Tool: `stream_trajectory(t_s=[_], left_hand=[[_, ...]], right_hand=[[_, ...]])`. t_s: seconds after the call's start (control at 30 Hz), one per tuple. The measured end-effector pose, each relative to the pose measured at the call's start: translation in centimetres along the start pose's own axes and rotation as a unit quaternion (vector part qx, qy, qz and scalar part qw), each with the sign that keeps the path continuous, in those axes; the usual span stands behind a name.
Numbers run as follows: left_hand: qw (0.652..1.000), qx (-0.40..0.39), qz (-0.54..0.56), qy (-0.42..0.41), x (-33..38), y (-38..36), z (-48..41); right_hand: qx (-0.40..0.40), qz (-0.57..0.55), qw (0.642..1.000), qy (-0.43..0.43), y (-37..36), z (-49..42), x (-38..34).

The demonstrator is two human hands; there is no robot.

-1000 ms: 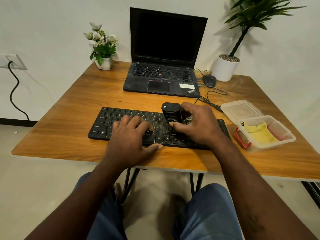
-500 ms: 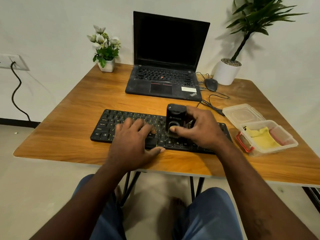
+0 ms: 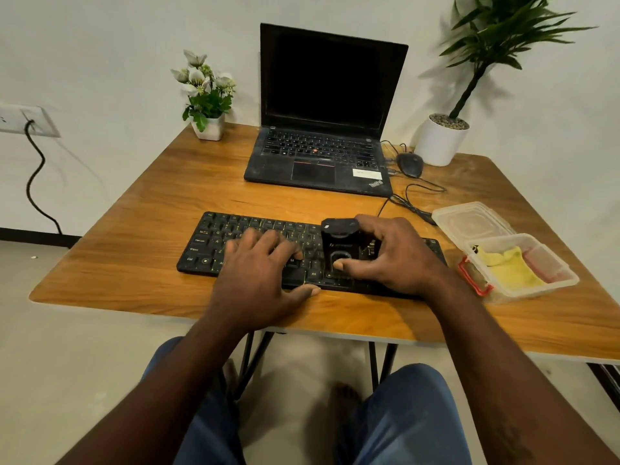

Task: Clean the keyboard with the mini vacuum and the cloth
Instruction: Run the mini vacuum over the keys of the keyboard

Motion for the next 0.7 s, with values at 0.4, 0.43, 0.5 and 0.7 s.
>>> stream_trajectory(t_s=[0.4, 0.43, 0.5, 0.7], left_hand=[[1.000, 0.006, 0.011, -0.001, 0.0, 0.1, 0.1], [1.000, 0.007, 0.012, -0.002, 0.0, 0.1, 0.1], [1.000, 0.004, 0.007, -0.002, 0.0, 0.1, 0.1], [1.000, 0.005, 0.003, -0.004, 0.0, 0.0, 0.1]], right_hand=[[0.145, -0.016, 0.989, -0.033, 2.0, -1.0, 1.1], [0.138, -0.030, 0.989, -0.037, 1.8, -1.2, 1.0], [0.121, -0.036, 0.991, -0.044, 1.4, -1.6, 1.1], [0.036, -0.073, 0.996, -0.044, -1.6, -2.1, 0.7]])
Point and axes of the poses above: each hand's wrist, its own z-axis away from the middle knuckle, its own y-axis out of the back of the hand, x = y × z, the point moved 5 cm from there along -z, towards the middle knuckle, and after that the axes turned 12 degrees about x, right-handed, at the moved point
